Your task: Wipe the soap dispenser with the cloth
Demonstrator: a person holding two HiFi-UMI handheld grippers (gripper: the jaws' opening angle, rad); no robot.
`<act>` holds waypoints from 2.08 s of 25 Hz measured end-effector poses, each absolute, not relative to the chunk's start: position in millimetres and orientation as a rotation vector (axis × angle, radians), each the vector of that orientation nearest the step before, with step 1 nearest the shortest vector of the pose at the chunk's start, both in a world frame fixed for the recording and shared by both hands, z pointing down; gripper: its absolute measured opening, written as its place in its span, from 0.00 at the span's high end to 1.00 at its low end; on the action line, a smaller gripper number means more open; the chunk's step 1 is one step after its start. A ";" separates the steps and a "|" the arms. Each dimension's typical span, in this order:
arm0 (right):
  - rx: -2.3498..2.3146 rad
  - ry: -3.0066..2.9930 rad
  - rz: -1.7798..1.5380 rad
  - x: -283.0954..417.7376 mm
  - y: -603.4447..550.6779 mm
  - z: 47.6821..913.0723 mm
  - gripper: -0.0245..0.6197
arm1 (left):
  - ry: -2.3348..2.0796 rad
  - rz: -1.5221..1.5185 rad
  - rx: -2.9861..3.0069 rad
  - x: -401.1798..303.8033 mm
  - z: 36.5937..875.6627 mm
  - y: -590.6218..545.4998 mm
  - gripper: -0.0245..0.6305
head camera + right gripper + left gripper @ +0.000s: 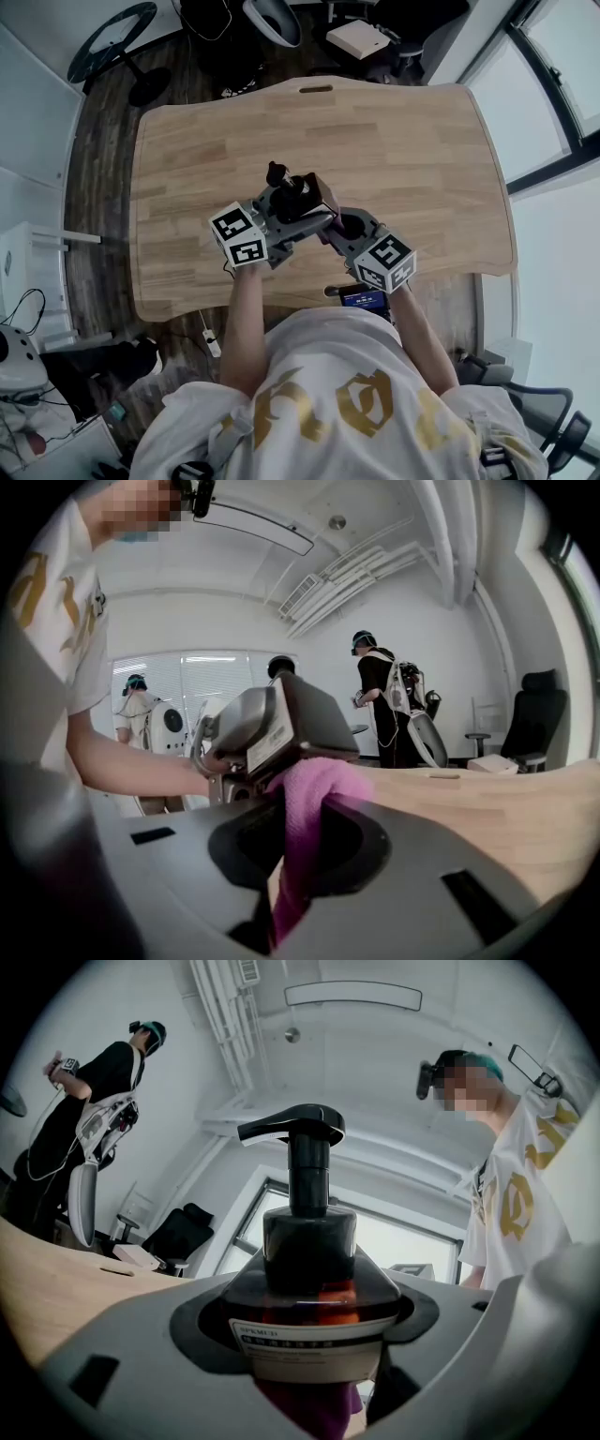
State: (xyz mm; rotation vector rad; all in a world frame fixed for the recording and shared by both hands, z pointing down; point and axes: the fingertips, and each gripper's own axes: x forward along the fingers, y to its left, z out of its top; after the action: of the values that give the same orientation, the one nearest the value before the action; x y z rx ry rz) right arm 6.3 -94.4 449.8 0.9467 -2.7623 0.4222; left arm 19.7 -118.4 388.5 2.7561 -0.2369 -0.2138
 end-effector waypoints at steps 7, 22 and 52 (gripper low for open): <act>0.751 -2.794 0.371 -19.7 -72.1 452.4 0.91 | -0.259 -0.269 2.721 20.7 386.0 -125.4 0.41; 0.843 -2.841 0.412 -0.3 -83.3 443.3 0.91 | -0.293 -0.245 2.695 10.3 394.4 -133.2 0.41; 1.387 -2.775 0.693 100.7 -145.1 465.5 0.91 | -0.513 0.381 2.674 9.9 546.1 -150.7 0.41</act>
State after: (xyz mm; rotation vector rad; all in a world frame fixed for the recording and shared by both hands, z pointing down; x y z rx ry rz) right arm 100.7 -145.1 465.5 1.3871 -2.7754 0.6929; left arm 9.9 -150.7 546.1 2.6736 -0.5133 0.3809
